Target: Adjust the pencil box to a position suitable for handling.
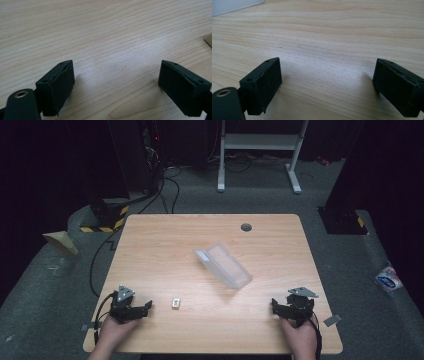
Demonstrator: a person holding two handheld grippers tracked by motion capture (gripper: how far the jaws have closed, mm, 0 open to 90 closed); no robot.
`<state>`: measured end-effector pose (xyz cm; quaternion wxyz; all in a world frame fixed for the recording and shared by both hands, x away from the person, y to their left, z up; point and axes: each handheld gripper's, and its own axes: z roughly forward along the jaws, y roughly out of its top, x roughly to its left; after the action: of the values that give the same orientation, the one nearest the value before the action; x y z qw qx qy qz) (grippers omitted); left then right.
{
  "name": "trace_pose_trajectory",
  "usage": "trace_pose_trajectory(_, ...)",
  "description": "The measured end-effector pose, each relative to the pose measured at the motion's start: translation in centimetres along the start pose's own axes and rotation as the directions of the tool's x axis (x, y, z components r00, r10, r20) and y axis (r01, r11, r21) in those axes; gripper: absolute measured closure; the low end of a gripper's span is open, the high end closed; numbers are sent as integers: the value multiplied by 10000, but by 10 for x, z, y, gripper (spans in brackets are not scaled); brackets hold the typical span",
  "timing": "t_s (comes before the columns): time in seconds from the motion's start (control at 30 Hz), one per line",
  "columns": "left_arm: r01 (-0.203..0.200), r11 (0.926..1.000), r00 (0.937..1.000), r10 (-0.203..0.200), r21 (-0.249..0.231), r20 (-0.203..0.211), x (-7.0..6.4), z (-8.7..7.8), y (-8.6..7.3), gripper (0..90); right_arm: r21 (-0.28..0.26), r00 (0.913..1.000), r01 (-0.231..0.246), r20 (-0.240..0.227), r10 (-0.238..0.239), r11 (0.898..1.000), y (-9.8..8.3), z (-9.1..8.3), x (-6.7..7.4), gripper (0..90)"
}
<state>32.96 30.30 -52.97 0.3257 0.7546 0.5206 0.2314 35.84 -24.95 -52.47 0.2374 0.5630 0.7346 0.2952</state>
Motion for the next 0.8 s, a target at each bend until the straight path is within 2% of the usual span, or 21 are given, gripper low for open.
trace_pose_trajectory(0.63,38,10000,10000,-38,-1,5,0,0,0,138,18,10000,-95,-11,95,10000,0,0,1,84)
trace_pose_trajectory(0.8,67,10000,10000,-67,-33,-1,-1,0,0,138,19,10000,27,-73,-27,10000,0,0,0,82)
